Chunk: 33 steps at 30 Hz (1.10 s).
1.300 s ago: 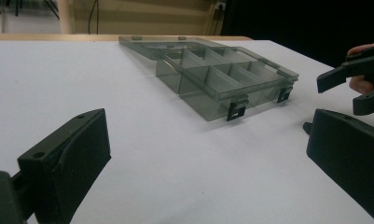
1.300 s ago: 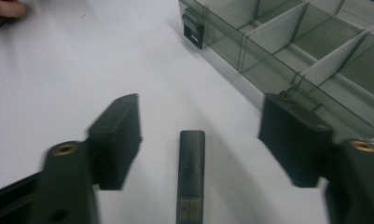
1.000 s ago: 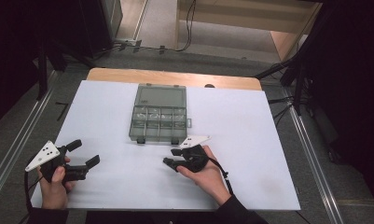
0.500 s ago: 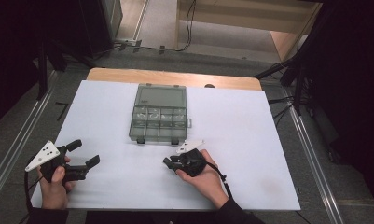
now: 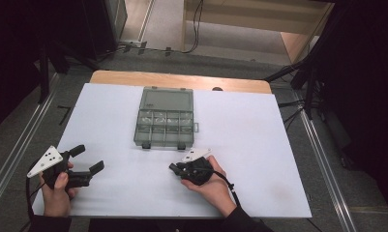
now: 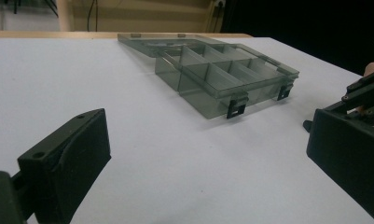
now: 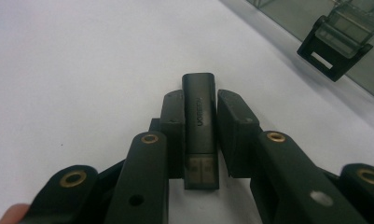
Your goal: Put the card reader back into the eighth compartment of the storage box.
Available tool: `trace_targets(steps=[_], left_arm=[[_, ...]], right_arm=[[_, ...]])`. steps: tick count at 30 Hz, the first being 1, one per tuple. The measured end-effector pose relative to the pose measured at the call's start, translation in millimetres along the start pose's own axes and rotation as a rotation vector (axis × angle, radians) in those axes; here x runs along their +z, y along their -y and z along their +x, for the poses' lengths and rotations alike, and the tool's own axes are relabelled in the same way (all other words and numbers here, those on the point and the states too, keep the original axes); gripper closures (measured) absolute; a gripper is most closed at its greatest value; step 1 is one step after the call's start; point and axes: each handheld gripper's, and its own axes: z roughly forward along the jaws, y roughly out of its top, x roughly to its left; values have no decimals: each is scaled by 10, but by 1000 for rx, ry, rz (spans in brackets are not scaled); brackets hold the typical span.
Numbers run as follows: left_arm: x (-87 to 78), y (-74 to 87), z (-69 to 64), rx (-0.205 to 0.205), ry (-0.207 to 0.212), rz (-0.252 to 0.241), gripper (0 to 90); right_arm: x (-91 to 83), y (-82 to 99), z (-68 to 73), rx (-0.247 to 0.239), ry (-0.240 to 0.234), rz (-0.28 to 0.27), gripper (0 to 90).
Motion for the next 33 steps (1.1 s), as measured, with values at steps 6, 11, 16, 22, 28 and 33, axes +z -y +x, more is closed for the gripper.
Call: trace_targets(steps=[6,11,16,22,28,33], left_arm=[[-1,-2,5,3,3,1,0],[-2,-3,9,5,5,0,0],[-4,-4,8,6,5,0,0],[-4,-2,7,5,5,-3,0],[-4,-1,3,7,5,-4,0],[4,2,-11,15,6,-7,0]], right_arm=[[-5,10,16,-11,11,-13,718],[-13,10,6,-2,-3,-16,718],[-19,6,16,-8,-4,-18,719],[-63,-11,2,-5,-9,-35,718],[-114,-34,-16,-4,-15,-51,718],[-155,-50,-33,8,-17,-62,718]])
